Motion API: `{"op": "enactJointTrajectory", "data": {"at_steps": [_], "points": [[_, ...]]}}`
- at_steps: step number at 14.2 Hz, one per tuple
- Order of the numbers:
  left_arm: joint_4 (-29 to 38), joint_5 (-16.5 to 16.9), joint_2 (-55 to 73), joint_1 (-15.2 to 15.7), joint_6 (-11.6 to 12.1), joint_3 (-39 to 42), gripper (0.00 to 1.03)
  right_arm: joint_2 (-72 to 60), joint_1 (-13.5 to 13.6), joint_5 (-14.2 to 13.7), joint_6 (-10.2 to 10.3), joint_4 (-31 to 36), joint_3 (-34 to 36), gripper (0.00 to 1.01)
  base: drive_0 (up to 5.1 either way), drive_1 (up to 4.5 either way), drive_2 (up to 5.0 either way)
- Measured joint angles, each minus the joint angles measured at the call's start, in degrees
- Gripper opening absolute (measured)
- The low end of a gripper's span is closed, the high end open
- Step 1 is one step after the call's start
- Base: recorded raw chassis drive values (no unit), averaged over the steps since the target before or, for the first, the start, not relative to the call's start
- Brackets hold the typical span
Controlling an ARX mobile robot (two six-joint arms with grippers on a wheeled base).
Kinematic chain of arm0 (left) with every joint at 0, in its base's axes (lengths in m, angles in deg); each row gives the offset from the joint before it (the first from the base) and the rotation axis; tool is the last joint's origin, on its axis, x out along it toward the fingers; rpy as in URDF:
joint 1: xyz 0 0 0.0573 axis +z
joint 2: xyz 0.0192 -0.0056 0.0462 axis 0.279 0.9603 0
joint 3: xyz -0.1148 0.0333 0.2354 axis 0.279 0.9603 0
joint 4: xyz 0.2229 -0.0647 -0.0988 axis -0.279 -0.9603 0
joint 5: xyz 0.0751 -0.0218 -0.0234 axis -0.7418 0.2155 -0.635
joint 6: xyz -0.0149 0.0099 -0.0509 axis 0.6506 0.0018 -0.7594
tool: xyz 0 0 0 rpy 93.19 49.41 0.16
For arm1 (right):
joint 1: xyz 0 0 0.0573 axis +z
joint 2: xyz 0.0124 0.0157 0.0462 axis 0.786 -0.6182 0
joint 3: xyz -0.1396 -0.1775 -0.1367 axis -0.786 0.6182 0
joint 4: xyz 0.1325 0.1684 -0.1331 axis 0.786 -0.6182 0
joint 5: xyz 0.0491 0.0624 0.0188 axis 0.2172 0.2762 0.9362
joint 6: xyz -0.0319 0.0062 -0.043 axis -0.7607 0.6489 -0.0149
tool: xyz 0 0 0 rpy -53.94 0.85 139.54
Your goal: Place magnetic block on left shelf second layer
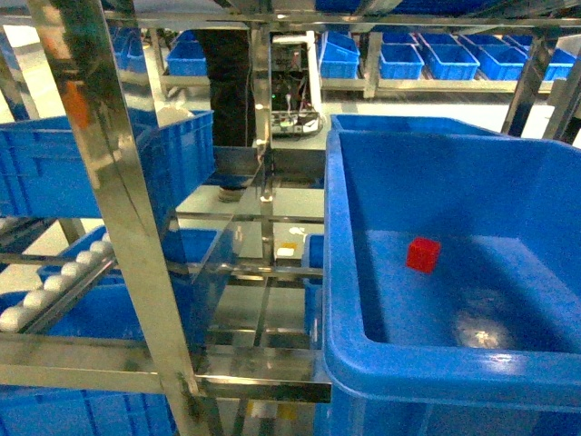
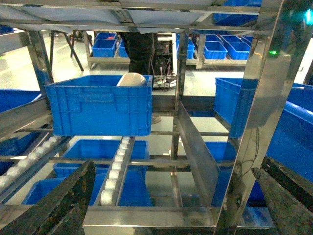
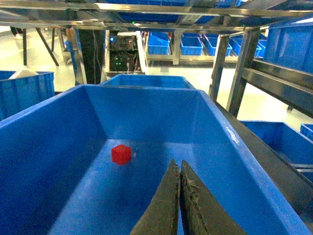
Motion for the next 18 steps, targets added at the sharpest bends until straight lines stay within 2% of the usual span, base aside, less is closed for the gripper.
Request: {"op": "enactJointTrajectory", "data": {"at_steps": [1,2,6,12,14,17,18], "points": [[0.0,0.0,0.0,0.0,0.0,0.0,0.98,1.7,0.0,0.0,0.0,-1.2,0.4,0.02,0.0,0.0,0.0],[0.0,0.0,0.0,0.0,0.0,0.0,0.98,2.2,0.0,0.0,0.0,1.4,1.8,0.02,0.0,0.0,0.0],[0.0,0.0,0.0,0.0,0.0,0.0,0.98,9.1,0.0,0.1,0.0,-6.3,2.0,0.02,0.0,0.0,0.0],[0.0,0.0,0.0,0.0,0.0,0.0,0.98,16.9,0.0,0.1,0.0,-13.9,2.0,0.02,0.0,0.0,0.0],[0.0,0.1,0.0,0.0,0.0,0.0,0.98,26.2,0.0,0.2,0.0,-22.8,1.9,0.02,0.0,0.0,0.0],[0.0,-0.1,0.0,0.0,0.0,0.0,0.98,26.3,0.0,0.1,0.0,-23.7,1.9,0.02,0.0,0.0,0.0],[0.0,0.0,0.0,0.0,0.0,0.0,0.98,26.3,0.0,0.1,0.0,-23.9,1.9,0.15,0.0,0.0,0.0]]}}
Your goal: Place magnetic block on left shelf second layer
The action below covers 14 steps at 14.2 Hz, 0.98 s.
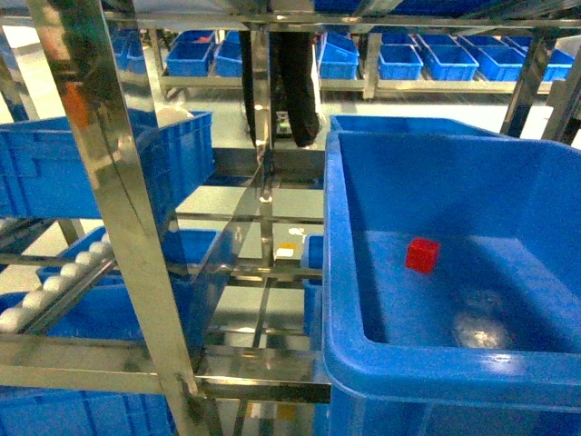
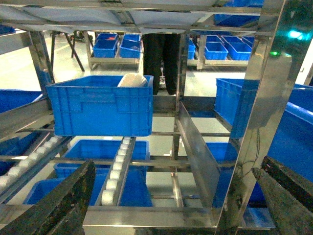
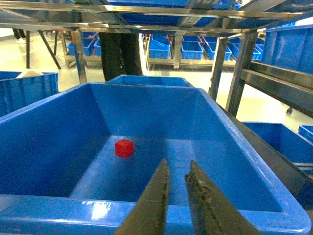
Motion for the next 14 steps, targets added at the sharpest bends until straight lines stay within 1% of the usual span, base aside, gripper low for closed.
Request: {"op": "enactJointTrajectory", "data": {"at_steps": [4,6,7,8,14], "points": [[0.0,0.0,0.0,0.0,0.0,0.0,0.98,0.0,0.0,0.0,0.0,0.0,0.0,0.71,0.0,0.0,0.0],[0.0,0.0,0.0,0.0,0.0,0.0,0.98,0.0,0.0,0.0,0.0,0.0,0.0,0.95,0.0,0.0,0.0],[0.0,0.0,0.0,0.0,0.0,0.0,0.98,0.0,0.0,0.0,0.0,0.0,0.0,1.0,0.0,0.0,0.0],[0.0,0.0,0.0,0.0,0.0,0.0,0.98,0.0,0.0,0.0,0.0,0.0,0.0,0.97,0.0,0.0,0.0],[0.0,0.0,0.0,0.0,0.0,0.0,0.98,0.0,0.0,0.0,0.0,0.0,0.0,0.98,0.0,0.0,0.0]]}}
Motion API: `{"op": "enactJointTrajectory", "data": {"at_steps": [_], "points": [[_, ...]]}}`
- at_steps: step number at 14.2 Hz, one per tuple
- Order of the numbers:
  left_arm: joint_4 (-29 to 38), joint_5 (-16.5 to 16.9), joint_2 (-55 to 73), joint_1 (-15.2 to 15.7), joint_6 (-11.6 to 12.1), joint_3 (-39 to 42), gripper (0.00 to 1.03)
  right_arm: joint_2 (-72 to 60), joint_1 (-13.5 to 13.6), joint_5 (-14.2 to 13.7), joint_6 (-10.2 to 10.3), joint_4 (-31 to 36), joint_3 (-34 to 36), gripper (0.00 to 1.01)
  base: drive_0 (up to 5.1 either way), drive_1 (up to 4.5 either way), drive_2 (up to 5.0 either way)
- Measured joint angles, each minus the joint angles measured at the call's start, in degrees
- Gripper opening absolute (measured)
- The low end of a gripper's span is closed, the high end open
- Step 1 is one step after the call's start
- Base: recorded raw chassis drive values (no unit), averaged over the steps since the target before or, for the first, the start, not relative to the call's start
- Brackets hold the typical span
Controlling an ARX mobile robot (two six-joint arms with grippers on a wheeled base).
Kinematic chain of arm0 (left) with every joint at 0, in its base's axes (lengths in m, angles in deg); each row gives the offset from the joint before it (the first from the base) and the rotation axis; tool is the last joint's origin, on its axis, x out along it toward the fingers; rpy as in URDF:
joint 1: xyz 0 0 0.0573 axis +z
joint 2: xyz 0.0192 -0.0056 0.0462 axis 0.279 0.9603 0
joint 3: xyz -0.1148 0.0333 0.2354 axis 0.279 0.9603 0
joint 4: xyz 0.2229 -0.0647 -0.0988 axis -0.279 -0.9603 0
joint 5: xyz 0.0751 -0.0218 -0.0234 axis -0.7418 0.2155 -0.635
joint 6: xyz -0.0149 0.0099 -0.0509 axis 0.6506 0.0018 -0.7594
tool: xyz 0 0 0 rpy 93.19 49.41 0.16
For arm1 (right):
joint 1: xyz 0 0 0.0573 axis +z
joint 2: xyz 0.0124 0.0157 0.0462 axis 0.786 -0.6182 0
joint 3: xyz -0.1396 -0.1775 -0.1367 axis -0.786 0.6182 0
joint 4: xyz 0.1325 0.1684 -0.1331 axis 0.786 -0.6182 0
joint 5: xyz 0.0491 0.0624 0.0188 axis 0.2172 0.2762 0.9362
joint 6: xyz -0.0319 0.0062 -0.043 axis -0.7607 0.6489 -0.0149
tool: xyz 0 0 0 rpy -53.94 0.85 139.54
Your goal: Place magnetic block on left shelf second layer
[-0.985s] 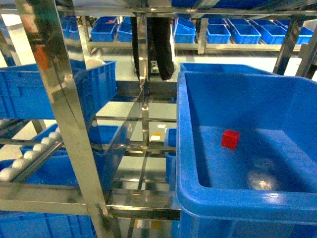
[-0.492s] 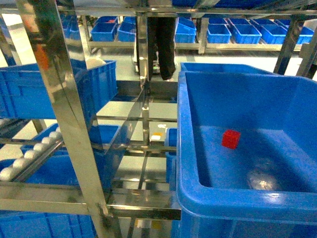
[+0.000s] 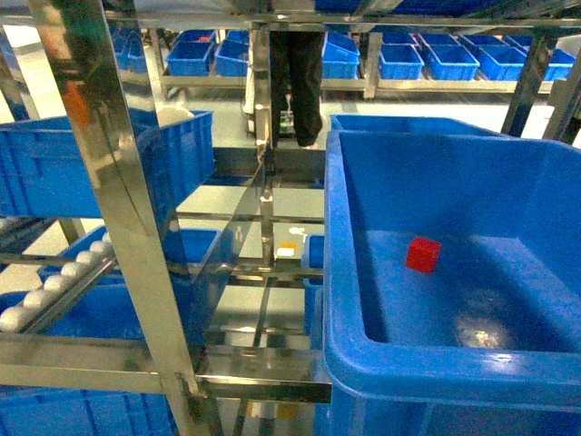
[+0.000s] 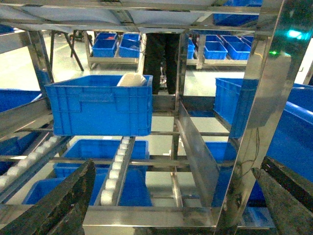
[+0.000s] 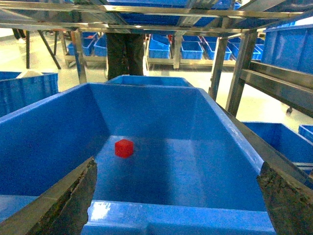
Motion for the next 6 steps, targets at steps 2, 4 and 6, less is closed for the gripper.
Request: {"op": "enactJointTrajectory", "data": {"at_steps": [2,4,6], "points": [[0.0,0.0,0.0,0.0,0.0,0.0,0.98,0.0,0.0,0.0,0.0,0.0,0.0,0.98,0.0,0.0,0.0],[0.0,0.0,0.0,0.0,0.0,0.0,0.98,0.0,0.0,0.0,0.0,0.0,0.0,0.98,0.0,0.0,0.0],[0.0,0.0,0.0,0.0,0.0,0.0,0.98,0.0,0.0,0.0,0.0,0.0,0.0,0.98,0.0,0.0,0.0]]}}
